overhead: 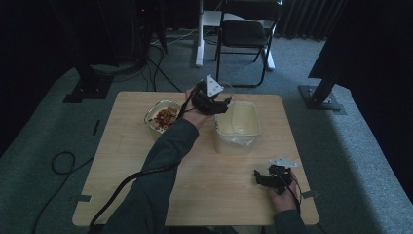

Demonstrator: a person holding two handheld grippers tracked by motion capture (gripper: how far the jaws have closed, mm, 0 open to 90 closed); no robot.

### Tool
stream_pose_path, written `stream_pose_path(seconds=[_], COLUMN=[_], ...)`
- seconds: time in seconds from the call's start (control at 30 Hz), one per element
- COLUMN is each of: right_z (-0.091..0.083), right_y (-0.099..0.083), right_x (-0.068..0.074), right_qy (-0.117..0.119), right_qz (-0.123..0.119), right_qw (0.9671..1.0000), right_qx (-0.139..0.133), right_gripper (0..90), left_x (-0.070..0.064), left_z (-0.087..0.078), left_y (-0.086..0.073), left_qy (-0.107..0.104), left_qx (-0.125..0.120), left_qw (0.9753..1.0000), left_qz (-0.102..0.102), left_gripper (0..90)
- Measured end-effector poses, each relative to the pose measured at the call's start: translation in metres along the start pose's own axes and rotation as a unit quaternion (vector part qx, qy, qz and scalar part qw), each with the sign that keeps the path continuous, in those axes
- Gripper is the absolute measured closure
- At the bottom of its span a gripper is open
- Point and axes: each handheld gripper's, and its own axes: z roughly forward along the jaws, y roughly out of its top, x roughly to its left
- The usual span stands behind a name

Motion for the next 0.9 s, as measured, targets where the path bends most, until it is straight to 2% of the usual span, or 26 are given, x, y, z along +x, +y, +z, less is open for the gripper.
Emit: stream_pose_path(seconds=[0.07,0.1,0.17,0.4,0.5,0.67,0.8,0.9], right_z=[0.000,0.000,0.000,0.000,0.000,0.000,0.000,0.000], right_y=[0.000,0.000,0.000,0.000,0.000,0.000,0.000,0.000], right_x=[0.000,0.000,0.000,0.000,0.000,0.000,0.000,0.000], right_qy=[0.000,0.000,0.000,0.001,0.001,0.001,0.001,0.001], right_qz=[0.000,0.000,0.000,-0.002,-0.002,-0.002,-0.002,-0.002], right_qw=[1.0000,1.0000,1.0000,1.0000,1.0000,1.0000,1.0000,1.0000], right_qx=[0.000,0.000,0.000,0.000,0.000,0.001,0.001,0.001], right_gripper=[11.9,11.9,11.9,11.9,11.9,11.9,11.9,11.9], left_x=[-0.001,-0.004,-0.008,-0.023,-0.029,-0.035,-0.038,-0.042], left_z=[0.002,0.006,0.009,0.018,0.020,0.021,0.024,0.028], left_y=[0.000,0.000,0.001,0.007,0.011,0.016,0.018,0.018], left_qy=[-0.003,-0.012,-0.020,-0.042,-0.044,-0.051,-0.061,-0.091], left_qx=[0.002,0.001,-0.001,-0.010,-0.016,-0.024,-0.020,-0.033], left_qw=[1.0000,0.9999,0.9997,0.9989,0.9988,0.9983,0.9978,0.9943], left_qz=[-0.003,-0.011,-0.016,-0.019,-0.015,-0.017,-0.019,-0.043], left_gripper=[31.4,31.2,31.1,30.9,30.8,30.8,30.6,27.9])
